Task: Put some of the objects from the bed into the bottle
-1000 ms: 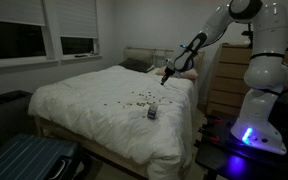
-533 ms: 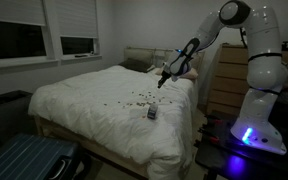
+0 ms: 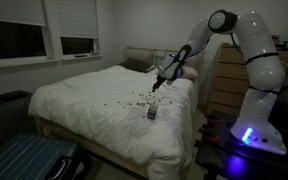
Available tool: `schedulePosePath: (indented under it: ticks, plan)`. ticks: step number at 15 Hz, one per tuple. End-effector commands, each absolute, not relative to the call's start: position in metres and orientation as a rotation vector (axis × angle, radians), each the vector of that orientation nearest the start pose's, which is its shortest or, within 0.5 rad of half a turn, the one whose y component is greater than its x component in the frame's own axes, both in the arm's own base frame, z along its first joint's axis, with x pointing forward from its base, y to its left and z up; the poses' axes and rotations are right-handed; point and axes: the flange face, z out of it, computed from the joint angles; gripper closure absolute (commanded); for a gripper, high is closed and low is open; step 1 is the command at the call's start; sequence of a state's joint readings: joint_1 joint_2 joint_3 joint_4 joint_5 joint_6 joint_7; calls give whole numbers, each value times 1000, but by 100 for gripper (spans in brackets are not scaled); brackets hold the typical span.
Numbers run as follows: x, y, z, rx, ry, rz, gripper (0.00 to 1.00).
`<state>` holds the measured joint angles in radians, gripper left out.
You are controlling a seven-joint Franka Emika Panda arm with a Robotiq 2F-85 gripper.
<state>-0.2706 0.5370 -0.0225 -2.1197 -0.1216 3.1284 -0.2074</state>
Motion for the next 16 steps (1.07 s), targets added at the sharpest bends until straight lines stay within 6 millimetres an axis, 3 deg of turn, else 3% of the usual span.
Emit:
schedulePosePath:
  ticks: [1,9,16]
  plan:
    - [605,-175,180,-3217,-12,-717,0]
    - [617,-190,109,-3234,57,-596,0]
    - [624,-193,76,-3240,97,-549,0]
